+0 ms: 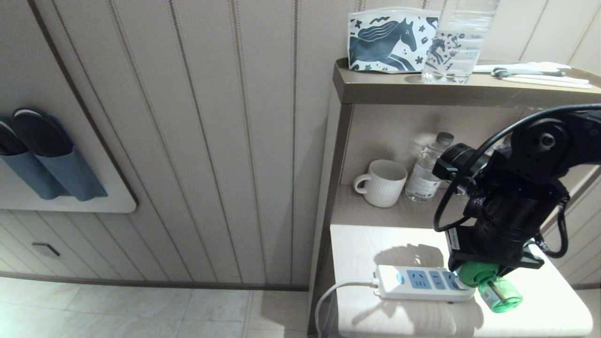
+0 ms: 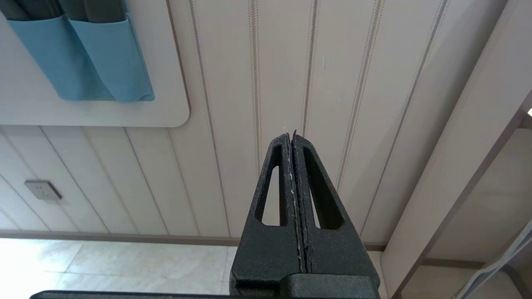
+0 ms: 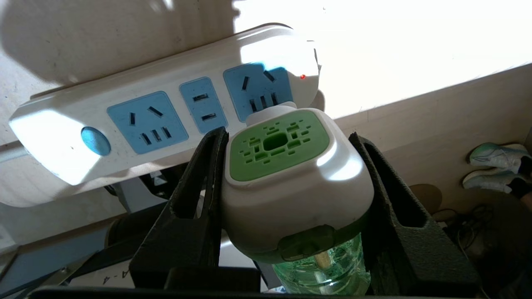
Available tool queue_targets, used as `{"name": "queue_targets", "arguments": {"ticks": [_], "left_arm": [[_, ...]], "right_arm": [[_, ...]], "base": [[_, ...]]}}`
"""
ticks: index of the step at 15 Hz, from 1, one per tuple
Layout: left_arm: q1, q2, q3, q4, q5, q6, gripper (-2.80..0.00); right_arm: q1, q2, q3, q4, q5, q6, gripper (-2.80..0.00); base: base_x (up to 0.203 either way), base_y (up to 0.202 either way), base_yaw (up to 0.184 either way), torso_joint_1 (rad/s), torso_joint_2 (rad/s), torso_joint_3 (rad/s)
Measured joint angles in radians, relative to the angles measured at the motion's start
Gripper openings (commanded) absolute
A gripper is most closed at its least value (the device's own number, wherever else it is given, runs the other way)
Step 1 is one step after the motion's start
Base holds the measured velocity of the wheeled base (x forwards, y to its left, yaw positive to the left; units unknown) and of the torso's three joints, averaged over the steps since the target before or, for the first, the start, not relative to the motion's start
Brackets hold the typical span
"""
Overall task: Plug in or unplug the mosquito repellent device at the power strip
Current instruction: Insert the plug into the socket
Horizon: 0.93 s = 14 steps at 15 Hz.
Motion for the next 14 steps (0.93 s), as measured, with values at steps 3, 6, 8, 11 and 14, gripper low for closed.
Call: {"name": "queue_targets", "arguments": {"ticks": [3,6,8,11,14], "left_arm": [[0.0,0.0,0.0,0.0,0.0,0.0,-2.8],[0.0,0.0,0.0,0.0,0.0,0.0,-2.8],[0.0,0.0,0.0,0.0,0.0,0.0,-2.8],[-0.001,0.0,0.0,0.0,0.0,0.0,-2.8],[0.0,0.0,0.0,0.0,0.0,0.0,-2.8]], "right_arm": [[0.002,0.005,0.002,-0.026,-0.001,0.0,-2.8],[0.005,0.011,-0.002,-0.029,0.0,0.0,-2.8],[0.006,0.017,-0.011,-0.031,0.002,0.0,-2.8],[0.01,0.026,-0.025,-0.032,0.006,0.001,-2.8],[0.014,0.038,-0.044,-0.031,0.006,0.001,-2.8]], "base": [[0.0,0.0,0.0,0.0,0.0,0.0],[0.0,0.0,0.0,0.0,0.0,0.0],[0.0,0.0,0.0,0.0,0.0,0.0],[0.0,0.0,0.0,0.0,0.0,0.0],[0.0,0.0,0.0,0.0,0.0,0.0]]}}
